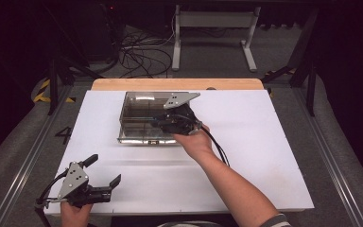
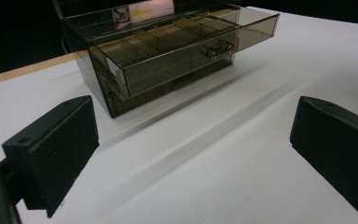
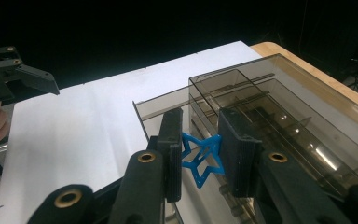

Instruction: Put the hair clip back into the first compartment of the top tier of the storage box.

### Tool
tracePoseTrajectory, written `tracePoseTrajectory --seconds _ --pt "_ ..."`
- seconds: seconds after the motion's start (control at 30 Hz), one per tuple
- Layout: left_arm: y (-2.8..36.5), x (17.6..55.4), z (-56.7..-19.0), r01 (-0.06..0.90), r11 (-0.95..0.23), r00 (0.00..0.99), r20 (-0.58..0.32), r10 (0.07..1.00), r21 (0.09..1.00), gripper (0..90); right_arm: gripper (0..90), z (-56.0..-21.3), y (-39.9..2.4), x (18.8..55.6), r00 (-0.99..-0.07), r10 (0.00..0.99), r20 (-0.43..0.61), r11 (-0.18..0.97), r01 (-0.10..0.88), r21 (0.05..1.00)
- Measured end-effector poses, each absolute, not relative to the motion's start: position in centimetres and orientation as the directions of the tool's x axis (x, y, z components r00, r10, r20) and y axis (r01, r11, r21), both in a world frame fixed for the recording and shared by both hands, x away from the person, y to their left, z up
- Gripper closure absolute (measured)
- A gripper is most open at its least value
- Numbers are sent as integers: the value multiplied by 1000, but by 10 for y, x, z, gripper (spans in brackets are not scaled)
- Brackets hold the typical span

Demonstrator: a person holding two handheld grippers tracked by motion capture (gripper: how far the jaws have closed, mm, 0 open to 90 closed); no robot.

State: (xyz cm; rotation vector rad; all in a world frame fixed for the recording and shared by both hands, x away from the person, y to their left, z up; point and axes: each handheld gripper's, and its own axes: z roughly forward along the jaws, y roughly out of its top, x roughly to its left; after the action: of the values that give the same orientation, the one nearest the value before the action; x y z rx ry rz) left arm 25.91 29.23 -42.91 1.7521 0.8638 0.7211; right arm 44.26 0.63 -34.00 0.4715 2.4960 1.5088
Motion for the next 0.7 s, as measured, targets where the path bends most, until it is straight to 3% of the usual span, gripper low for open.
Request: tracePoseTrajectory --seconds 0.7 --pt "293 259 -429 215 -238 569 77 818 947 19 720 -355 42 448 -936 353 9 447 177 877"
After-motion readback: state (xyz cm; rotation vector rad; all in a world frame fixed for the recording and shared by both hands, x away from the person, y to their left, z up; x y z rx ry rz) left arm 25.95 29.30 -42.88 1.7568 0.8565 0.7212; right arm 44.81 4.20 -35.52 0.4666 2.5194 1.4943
